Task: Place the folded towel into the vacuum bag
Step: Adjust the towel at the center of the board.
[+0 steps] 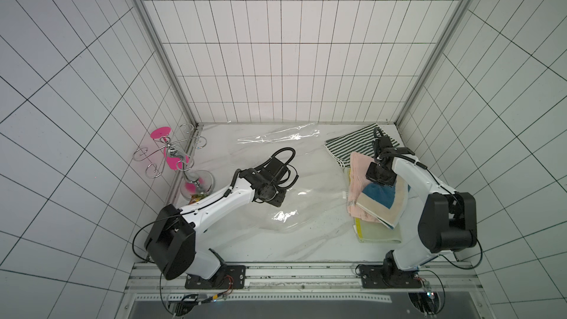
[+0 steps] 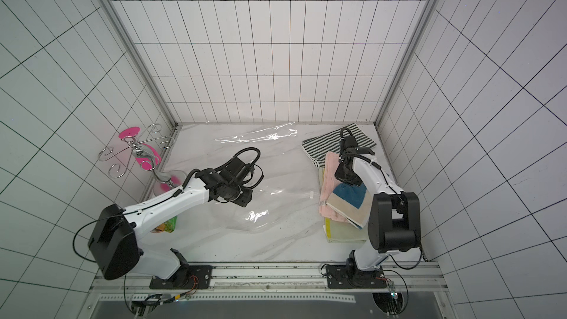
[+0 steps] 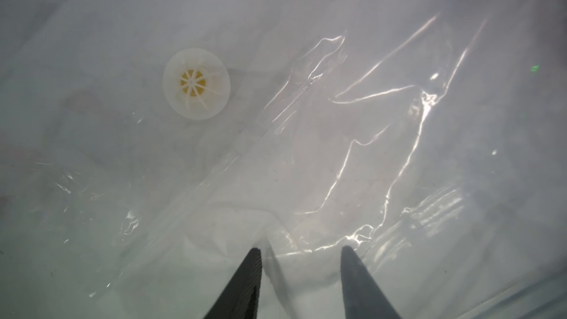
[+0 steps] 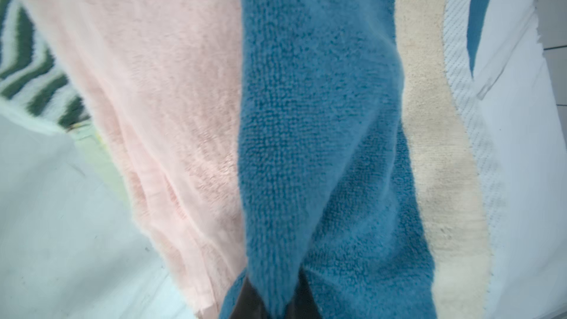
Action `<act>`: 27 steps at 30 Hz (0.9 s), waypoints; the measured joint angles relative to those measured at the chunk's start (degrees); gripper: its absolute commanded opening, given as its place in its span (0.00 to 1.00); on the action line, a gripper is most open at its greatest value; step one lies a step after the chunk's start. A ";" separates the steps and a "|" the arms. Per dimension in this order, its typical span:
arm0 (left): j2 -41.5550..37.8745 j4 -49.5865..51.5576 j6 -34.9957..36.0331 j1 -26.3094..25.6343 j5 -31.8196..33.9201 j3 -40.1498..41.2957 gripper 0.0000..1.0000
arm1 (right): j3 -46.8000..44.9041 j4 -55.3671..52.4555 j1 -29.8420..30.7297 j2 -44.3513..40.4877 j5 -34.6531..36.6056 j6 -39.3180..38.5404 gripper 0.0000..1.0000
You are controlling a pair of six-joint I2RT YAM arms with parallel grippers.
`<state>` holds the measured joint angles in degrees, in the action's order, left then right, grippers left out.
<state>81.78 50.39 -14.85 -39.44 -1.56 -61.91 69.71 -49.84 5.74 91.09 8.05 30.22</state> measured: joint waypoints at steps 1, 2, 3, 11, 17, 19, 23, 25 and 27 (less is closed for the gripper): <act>-1.11 0.37 -0.15 0.68 -1.53 -0.26 0.52 | 0.90 -0.35 1.64 0.04 -0.20 -1.03 0.04; -2.12 0.72 -0.26 1.42 -2.60 -0.66 0.54 | 1.68 -0.59 3.39 0.11 -0.42 -2.05 0.03; -3.15 1.09 -0.46 2.38 -3.61 -1.20 0.56 | 2.54 -0.87 5.40 0.13 -0.81 -2.97 0.03; -8.00 2.19 -0.81 6.60 -7.17 -5.25 0.55 | 3.34 -2.05 21.29 0.13 -5.70 -7.87 0.03; -5.68 2.12 -0.46 7.78 -10.36 -5.25 0.48 | -1.81 -0.76 22.69 2.12 -6.88 -8.55 0.07; -4.17 2.29 0.02 7.58 -10.71 -4.96 0.45 | -1.86 0.24 21.97 3.72 -7.93 -8.52 0.09; -3.58 1.99 0.33 7.23 -11.34 -2.16 0.37 | -2.45 1.95 19.69 6.19 -12.13 -8.24 0.40; -3.45 2.03 0.33 7.10 -11.78 -1.18 0.31 | -3.50 2.36 18.25 5.99 -15.41 -8.48 0.51; -3.10 1.86 0.04 6.88 -11.85 -0.35 0.26 | -4.11 2.25 16.48 4.24 -18.34 -8.20 0.57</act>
<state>78.67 52.25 -14.81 -32.56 -13.41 -62.26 65.60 -47.59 22.22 95.33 -10.28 22.02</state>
